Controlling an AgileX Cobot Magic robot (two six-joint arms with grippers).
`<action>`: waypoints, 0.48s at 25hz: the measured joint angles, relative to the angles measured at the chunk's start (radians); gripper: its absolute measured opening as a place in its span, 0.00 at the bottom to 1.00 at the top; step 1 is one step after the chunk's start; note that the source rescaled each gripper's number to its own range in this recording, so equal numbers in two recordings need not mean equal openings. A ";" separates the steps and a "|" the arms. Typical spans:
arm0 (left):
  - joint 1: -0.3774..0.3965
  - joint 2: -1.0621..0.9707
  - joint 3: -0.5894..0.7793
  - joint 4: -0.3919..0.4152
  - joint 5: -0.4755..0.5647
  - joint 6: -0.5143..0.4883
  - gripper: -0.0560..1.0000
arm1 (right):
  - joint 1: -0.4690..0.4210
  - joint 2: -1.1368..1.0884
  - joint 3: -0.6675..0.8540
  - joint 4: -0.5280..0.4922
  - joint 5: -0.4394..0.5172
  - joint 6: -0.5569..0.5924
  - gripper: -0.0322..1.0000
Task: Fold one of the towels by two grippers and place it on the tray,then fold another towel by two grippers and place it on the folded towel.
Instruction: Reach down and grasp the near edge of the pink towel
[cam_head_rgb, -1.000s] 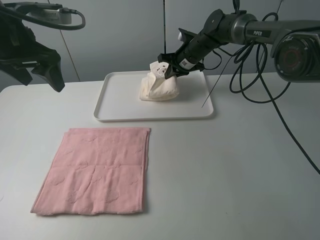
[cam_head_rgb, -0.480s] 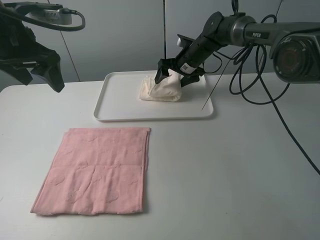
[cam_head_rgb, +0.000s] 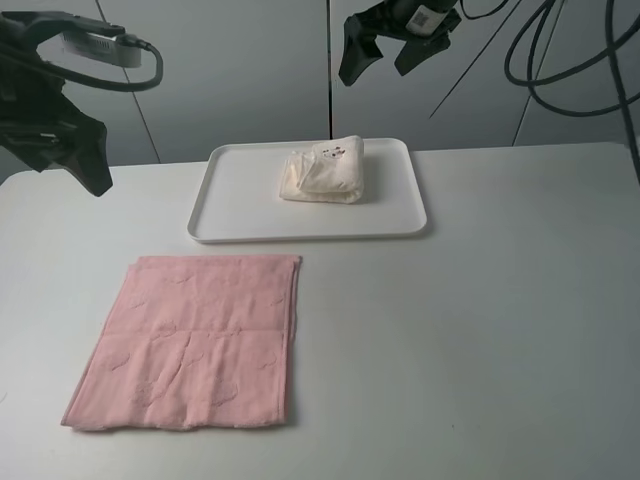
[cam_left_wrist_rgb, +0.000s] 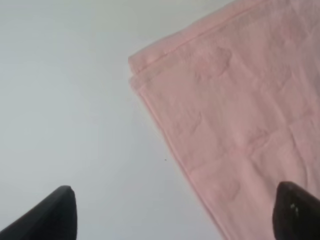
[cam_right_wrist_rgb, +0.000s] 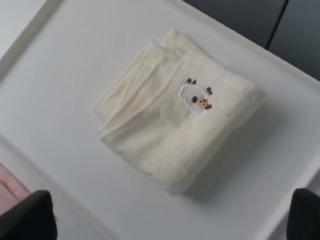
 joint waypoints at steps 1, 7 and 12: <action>0.000 0.000 0.000 0.013 0.000 0.016 1.00 | 0.000 -0.024 0.000 -0.008 0.012 -0.024 1.00; 0.000 0.000 0.000 0.098 0.000 0.201 1.00 | 0.011 -0.167 0.135 -0.024 0.021 -0.147 1.00; 0.000 0.000 0.002 0.095 0.000 0.367 1.00 | 0.109 -0.276 0.366 -0.105 0.027 -0.199 1.00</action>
